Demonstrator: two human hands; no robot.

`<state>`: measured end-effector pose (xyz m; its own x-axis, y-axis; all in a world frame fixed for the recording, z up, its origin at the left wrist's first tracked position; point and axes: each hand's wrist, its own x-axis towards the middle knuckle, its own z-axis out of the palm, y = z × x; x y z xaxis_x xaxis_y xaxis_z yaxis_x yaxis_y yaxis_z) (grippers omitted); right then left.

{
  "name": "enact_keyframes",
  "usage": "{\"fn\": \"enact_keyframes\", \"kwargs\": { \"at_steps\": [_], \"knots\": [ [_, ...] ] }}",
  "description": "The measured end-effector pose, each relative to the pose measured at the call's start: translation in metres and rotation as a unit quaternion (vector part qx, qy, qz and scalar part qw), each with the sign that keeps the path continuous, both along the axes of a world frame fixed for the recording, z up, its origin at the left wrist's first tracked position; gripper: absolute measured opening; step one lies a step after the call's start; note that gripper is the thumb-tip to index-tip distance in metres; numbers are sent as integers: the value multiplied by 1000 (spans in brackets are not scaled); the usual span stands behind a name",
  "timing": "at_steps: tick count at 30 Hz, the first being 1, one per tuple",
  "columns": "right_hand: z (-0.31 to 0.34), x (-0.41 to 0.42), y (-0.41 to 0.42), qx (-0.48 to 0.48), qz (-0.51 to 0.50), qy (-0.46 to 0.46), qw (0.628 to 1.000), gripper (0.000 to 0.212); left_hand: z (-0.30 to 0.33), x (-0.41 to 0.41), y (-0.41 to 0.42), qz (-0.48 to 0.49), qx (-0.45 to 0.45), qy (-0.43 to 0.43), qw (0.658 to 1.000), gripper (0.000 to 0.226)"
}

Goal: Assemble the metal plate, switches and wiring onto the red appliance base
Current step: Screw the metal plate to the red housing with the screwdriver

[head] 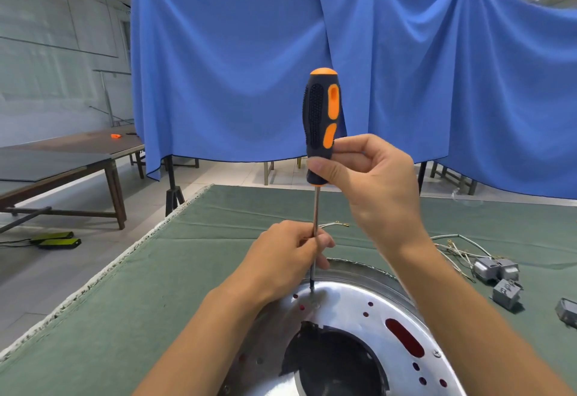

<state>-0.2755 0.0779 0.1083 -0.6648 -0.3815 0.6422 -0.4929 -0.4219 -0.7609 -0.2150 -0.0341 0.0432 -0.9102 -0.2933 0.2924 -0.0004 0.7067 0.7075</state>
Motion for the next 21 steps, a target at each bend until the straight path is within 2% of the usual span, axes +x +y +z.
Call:
{"fn": "enact_keyframes", "kwargs": {
  "at_steps": [3,6,8,11,13,15,18,21],
  "knots": [
    [-3,0,-2,13,-22,15,1000,28,1,0,1,1,-6,-10,1000,25],
    [-4,0,-1,57,72,14,996,33,0,0,2,3,1,-24,1000,26],
    [-3,-1,1,55,109,3,992,29,1,0,3,6,3,-29,1000,26],
    [-1,-1,-1,42,38,10,998,17,2,0,3,9,-12,-31,999,27],
    [-3,0,-5,49,-59,27,997,20,3,0,3,9,-28,-28,999,27],
    [-4,4,-8,51,-111,33,992,24,3,0,3,11,-29,-27,999,27],
    [-5,4,-3,42,-38,24,998,17,2,0,3,12,-25,-27,999,28],
    [-3,3,4,60,50,27,997,21,1,1,4,12,-6,-28,1000,29]
  ]
}}
